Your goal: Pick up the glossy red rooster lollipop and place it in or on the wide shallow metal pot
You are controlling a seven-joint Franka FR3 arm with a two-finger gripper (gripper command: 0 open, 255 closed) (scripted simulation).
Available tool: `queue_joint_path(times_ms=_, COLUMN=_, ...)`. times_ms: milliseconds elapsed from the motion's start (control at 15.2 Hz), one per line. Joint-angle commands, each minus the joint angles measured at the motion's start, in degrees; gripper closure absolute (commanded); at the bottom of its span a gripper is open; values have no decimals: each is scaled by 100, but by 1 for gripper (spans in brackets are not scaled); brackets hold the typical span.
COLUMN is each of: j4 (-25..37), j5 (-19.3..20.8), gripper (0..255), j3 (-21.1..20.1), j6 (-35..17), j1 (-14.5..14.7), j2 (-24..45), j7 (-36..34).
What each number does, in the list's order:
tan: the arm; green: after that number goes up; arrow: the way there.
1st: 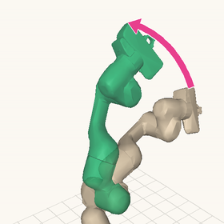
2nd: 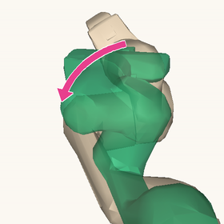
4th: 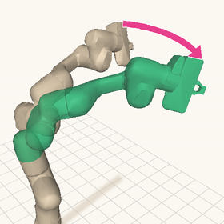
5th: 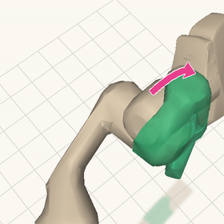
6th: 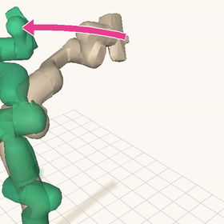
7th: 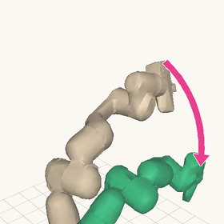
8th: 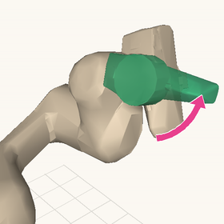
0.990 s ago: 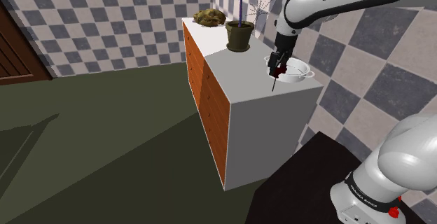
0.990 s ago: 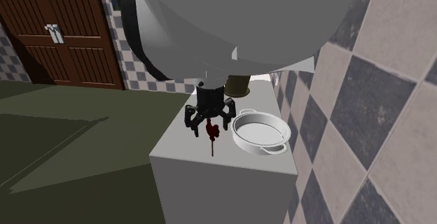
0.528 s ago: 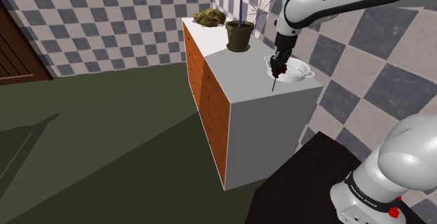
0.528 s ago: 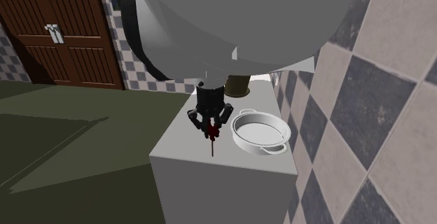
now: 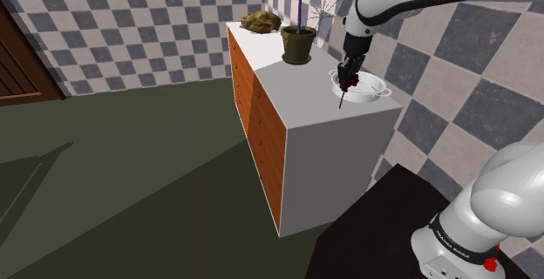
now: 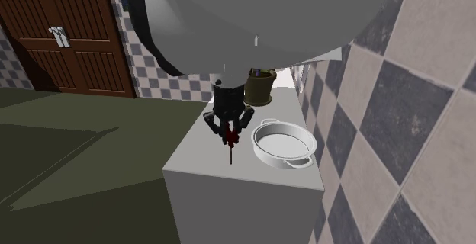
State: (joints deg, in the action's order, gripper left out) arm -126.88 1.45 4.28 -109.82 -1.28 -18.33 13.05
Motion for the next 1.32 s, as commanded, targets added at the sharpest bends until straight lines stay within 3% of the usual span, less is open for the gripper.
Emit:
queue_joint_path(times_ms=0, j4=114, j5=0, gripper=255, j3=-3, j6=152, j1=0, j2=-36, j7=-1)
queue_joint_path(times_ms=1122, j4=1408, j5=-14, gripper=255, j3=-21, j6=1412, j1=10, j2=-2, j7=5)
queue_joint_path(times_ms=1254, j4=1675, j5=15, gripper=255, j3=155, j6=1462, j1=-79, j2=211, j7=267)
